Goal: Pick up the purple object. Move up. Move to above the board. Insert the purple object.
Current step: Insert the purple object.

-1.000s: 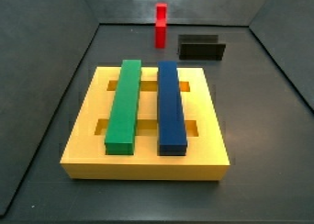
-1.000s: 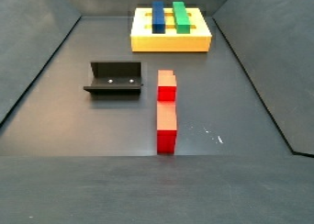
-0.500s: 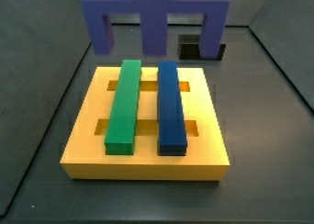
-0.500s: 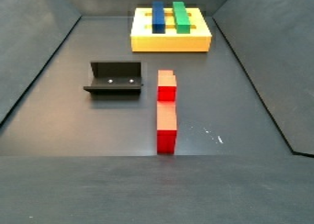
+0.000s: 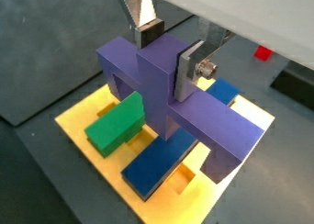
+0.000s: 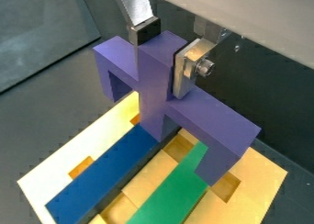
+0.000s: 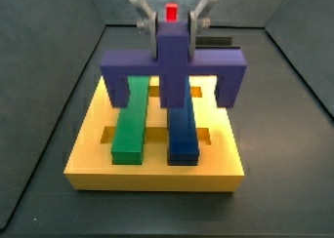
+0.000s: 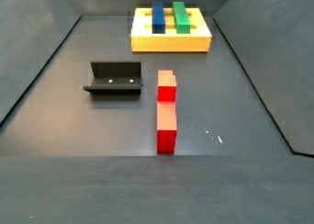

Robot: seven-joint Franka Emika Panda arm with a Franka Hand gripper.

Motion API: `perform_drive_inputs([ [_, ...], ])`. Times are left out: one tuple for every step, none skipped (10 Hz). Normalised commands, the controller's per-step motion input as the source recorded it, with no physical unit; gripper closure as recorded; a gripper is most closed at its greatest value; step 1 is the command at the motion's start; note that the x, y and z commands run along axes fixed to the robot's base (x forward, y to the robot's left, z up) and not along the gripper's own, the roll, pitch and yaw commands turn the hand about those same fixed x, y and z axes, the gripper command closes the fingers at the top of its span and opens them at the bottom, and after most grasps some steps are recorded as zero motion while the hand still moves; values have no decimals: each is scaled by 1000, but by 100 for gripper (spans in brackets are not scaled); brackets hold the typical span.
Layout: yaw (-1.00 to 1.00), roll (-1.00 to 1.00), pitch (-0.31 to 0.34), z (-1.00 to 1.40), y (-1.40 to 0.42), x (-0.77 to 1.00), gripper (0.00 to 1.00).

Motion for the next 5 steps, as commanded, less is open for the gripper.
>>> perform_drive_inputs([
  [0,0,-81,-320,0,-174,100],
  [0,0,-63,-86,0,-349,100],
  [0,0,-113,-86,0,-271,100],
  [20,0,-160,-260,-69,0,100],
  [31,0,-89,-203,-57,0,100],
])
